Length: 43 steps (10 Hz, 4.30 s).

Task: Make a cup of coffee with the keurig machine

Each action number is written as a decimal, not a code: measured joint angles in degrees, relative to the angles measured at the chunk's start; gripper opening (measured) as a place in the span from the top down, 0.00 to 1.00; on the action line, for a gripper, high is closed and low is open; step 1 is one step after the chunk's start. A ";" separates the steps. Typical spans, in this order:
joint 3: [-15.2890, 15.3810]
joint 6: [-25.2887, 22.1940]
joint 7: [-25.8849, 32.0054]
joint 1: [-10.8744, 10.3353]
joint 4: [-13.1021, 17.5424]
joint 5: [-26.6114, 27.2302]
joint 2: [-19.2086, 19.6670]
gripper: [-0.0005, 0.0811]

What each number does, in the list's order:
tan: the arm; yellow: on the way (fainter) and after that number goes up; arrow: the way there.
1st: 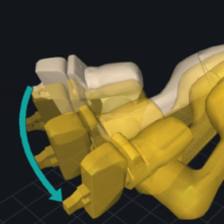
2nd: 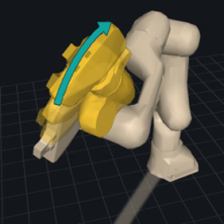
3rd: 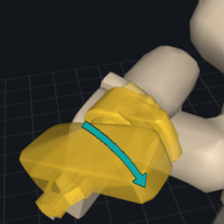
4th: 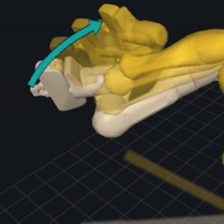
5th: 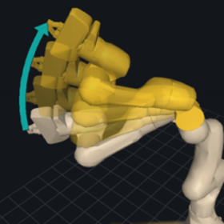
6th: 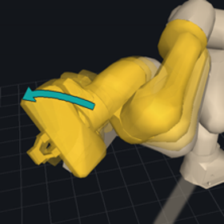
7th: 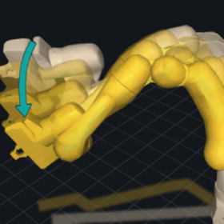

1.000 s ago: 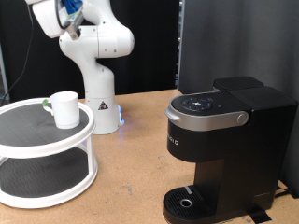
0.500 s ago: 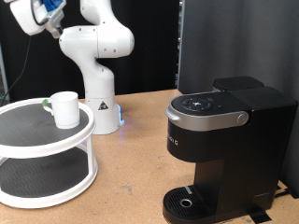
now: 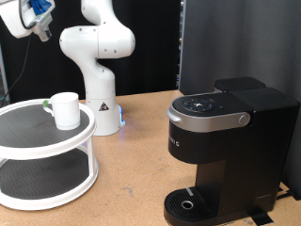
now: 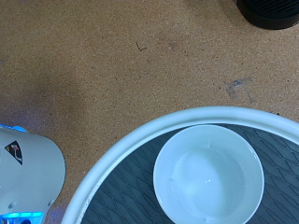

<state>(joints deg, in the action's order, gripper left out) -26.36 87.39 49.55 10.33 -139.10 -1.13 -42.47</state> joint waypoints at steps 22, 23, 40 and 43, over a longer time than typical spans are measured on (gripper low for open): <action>-1.84 -2.32 4.04 0.47 2.15 -5.65 1.92 0.99; -1.83 -0.83 3.88 0.47 0.89 -5.65 1.80 0.99; -3.03 17.74 2.32 1.27 -12.83 -8.62 2.37 0.99; -3.16 20.13 2.31 1.57 -13.98 -9.02 3.15 0.79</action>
<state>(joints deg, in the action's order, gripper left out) -29.52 107.52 51.86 11.91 -153.08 -10.15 -39.32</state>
